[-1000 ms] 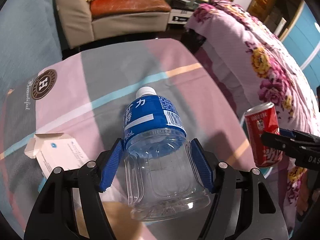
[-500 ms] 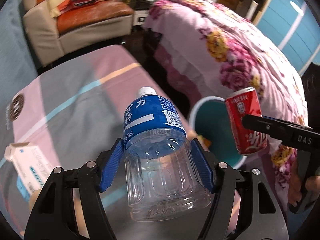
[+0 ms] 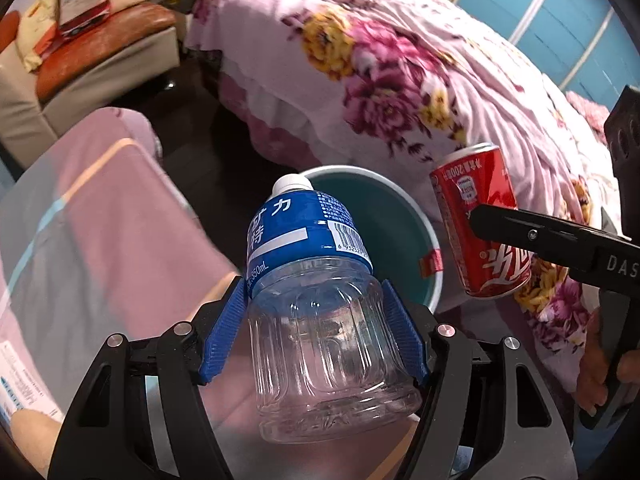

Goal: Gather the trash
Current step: 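Carry the bottle and can over the teal bin and open both grippers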

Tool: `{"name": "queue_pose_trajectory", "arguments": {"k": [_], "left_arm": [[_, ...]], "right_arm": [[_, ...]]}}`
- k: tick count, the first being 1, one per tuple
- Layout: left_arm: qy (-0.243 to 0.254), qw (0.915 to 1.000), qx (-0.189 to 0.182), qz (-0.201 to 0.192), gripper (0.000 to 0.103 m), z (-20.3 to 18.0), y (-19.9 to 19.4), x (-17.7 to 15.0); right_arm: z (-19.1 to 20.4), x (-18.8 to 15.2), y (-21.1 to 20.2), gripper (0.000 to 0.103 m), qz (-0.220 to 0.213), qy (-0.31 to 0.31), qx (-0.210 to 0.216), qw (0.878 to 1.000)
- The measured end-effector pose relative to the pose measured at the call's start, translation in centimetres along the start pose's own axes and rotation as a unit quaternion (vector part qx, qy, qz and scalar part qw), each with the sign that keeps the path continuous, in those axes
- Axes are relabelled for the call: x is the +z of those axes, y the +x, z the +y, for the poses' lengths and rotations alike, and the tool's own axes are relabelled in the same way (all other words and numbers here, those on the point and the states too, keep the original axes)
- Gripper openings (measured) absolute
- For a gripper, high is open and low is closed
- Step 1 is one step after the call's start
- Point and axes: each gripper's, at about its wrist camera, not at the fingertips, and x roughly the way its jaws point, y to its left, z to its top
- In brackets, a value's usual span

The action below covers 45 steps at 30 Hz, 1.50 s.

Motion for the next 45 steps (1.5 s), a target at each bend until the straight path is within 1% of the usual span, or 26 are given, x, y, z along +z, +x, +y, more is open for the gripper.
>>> {"name": "queue_pose_trajectory", "arguments": {"k": [5, 11, 13, 15, 18, 20, 22, 28, 41, 44, 45], "left_arm": [[0.008, 0.9998, -0.006, 0.015, 0.069, -0.8, 1.7, 0.2], [0.002, 0.9997, -0.012, 0.019, 0.071, -0.7, 2.4, 0.6], [-0.002, 0.9998, -0.012, 0.015, 0.077, -0.4, 2.2, 0.6], [-0.006, 0.9998, -0.013, 0.011, 0.079, -0.1, 2.0, 0.7], [-0.012, 0.9998, -0.014, 0.008, 0.08, 0.2, 1.8, 0.7], [-0.016, 0.9998, -0.012, 0.004, 0.083, 0.6, 1.4, 0.5], [-0.022, 0.9997, -0.012, 0.0, 0.088, 0.9, 1.0, 0.3], [-0.042, 0.999, -0.012, -0.006, 0.088, 2.5, 0.2, -0.5], [-0.065, 0.9977, -0.014, -0.012, 0.09, 5.0, -0.8, -1.7], [-0.071, 0.9972, -0.014, -0.014, 0.092, 5.5, -1.1, -2.0], [-0.073, 0.9971, -0.014, -0.014, 0.092, 5.7, -1.2, -2.1]], "right_arm": [[-1.2, 0.0, 0.4, 0.059, 0.004, 0.01, -0.003, 1.0], [-1.5, 0.0, 0.8, 0.059, 0.007, 0.014, -0.007, 1.0], [-1.4, 0.1, 0.9, 0.059, 0.008, 0.015, -0.009, 1.0], [-1.4, 0.1, 1.2, 0.059, 0.011, 0.015, -0.011, 1.0], [-1.2, 0.1, 1.4, 0.059, 0.013, 0.015, -0.013, 1.0], [-0.9, 0.1, 1.5, 0.059, 0.014, 0.014, -0.014, 1.0], [-0.8, 0.2, 1.6, 0.059, 0.015, 0.012, -0.015, 1.0], [-0.5, 0.1, 2.4, 0.059, 0.026, 0.009, -0.021, 0.999], [0.7, -0.2, 4.0, 0.06, 0.046, 0.002, -0.033, 0.998], [1.1, -0.2, 4.3, 0.06, 0.052, 0.003, -0.036, 0.998], [1.1, -0.2, 4.3, 0.063, 0.054, 0.004, -0.035, 0.998]]}}
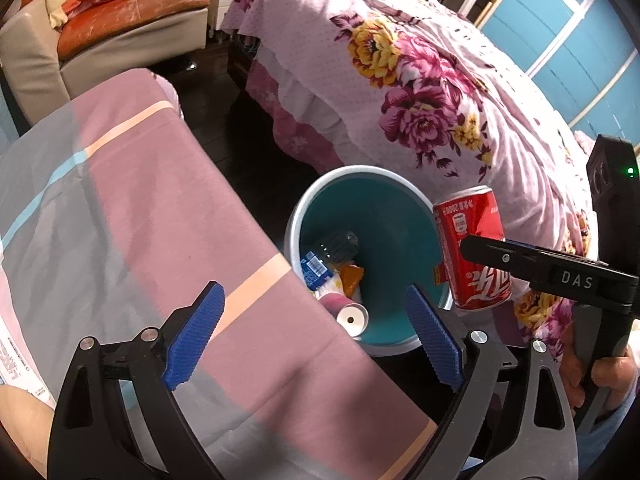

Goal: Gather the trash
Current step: 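Carry the bottle and can over the teal bin and open both grippers, then return both grippers to the table above the remaining trash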

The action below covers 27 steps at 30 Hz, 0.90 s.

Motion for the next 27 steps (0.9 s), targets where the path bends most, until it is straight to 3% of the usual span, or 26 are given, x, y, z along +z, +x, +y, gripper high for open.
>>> {"name": "queue_pose_trajectory", "arguments": {"k": [2, 6, 16, 27], "left_arm": [[-0.005, 1.0, -0.001, -0.001, 0.093, 0.4, -0.2, -0.2], [-0.012, 0.9999, 0.0, -0.003, 0.093, 1.3, -0.8, -0.6], [-0.037, 0.999, 0.007, -0.024, 0.094, 4.4, -4.0, -2.3], [-0.075, 0.9953, 0.028, -0.053, 0.095, 9.8, -9.0, -6.2]], "right_arm": [[0.3, 0.0, 0.0, 0.071, 0.0, 0.0, -0.002, 1.0], [1.2, -0.1, -0.1, 0.073, -0.001, -0.004, -0.005, 1.0], [4.7, -1.0, -0.7, 0.073, -0.001, -0.032, -0.008, 0.999], [12.0, -3.4, -1.2, 0.073, 0.007, -0.097, -0.002, 0.995]]}}
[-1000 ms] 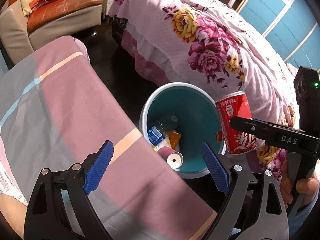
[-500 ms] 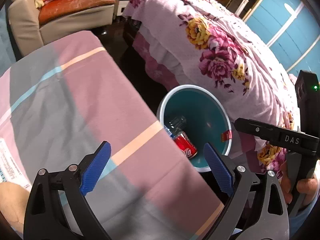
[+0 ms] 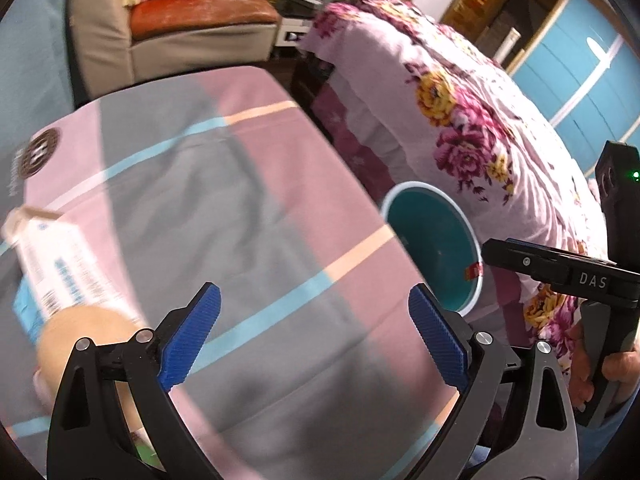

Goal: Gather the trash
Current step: 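Return both grippers to the table above the remaining trash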

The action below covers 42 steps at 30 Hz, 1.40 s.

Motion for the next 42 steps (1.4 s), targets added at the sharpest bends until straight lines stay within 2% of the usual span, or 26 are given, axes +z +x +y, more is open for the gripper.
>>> {"name": "queue_pose_trajectory", "arguments": {"k": [7, 12, 18, 23, 32, 39, 42], "left_arm": [[-0.04, 0.9985, 0.025, -0.027, 0.095, 6.3, -4.4, -2.6], [-0.082, 0.9947, 0.046, -0.042, 0.096, 11.4, -6.9, -4.4], [-0.14, 0.9861, 0.07, -0.056, 0.096, 17.9, -9.0, -6.7], [-0.189, 0.9767, 0.082, -0.062, 0.096, 22.7, -10.0, -8.6], [-0.234, 0.9663, 0.089, -0.06, 0.096, 27.4, -10.3, -10.6], [-0.244, 0.964, 0.089, -0.056, 0.096, 28.4, -9.9, -11.0], [-0.247, 0.9634, 0.089, -0.055, 0.096, 28.4, -9.7, -11.0]], "right_arm": [[6.8, -0.8, 0.7, 0.077, 0.019, -0.057, 0.011, 0.998], [13.2, -2.4, 2.1, 0.077, 0.043, -0.12, 0.016, 0.992], [20.6, -4.6, 4.3, 0.081, 0.069, -0.183, 0.017, 0.981], [26.1, -6.5, 6.8, 0.081, 0.091, -0.237, 0.003, 0.967], [31.0, -7.0, 9.3, 0.081, 0.087, -0.263, -0.032, 0.96], [33.2, -6.3, 10.9, 0.084, 0.073, -0.272, -0.064, 0.957], [32.7, -5.8, 11.1, 0.085, 0.077, -0.261, -0.058, 0.961]]}}
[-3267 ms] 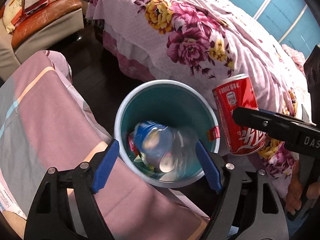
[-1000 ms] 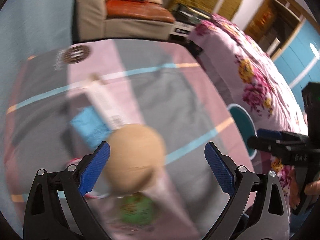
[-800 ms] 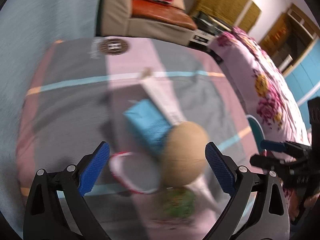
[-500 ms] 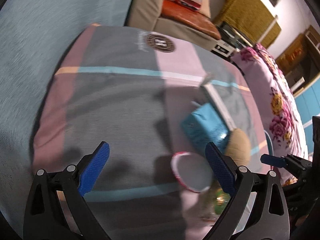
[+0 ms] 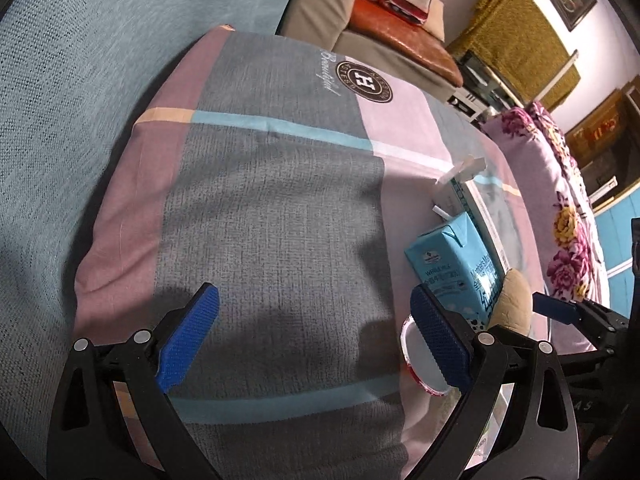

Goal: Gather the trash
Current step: 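Return both grippers to the table above the remaining trash, then grasp the white medicine box with the left gripper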

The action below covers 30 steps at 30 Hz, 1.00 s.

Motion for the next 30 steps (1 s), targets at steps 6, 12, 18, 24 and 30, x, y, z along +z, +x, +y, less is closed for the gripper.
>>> {"name": "queue_pose_trajectory", "arguments": {"k": [6, 12, 18, 24, 30], "left_arm": [[0.016, 0.9999, -0.003, 0.005, 0.096, -1.6, 0.4, -0.2], [0.036, 0.9992, -0.009, 0.01, 0.096, -4.2, 0.6, -0.3], [0.059, 0.9982, -0.003, 0.01, 0.096, -6.5, 0.5, -0.3], [0.064, 0.9979, 0.003, 0.009, 0.096, -8.1, 0.9, 0.3], [0.061, 0.998, 0.009, 0.012, 0.096, -8.6, 1.4, 0.8]], "right_arm": [[-4.1, -1.0, -1.4, 0.085, -0.012, 0.04, 0.016, 0.999], [-9.0, -3.0, -1.5, 0.085, -0.008, 0.087, 0.02, 0.996], [-12.9, -4.6, -0.7, 0.049, -0.01, 0.114, 0.032, 0.993], [-14.0, -4.4, -0.9, 0.064, -0.017, 0.104, 0.057, 0.993], [-12.6, -3.8, 1.0, 0.079, 0.001, 0.071, 0.045, 0.996]]}}
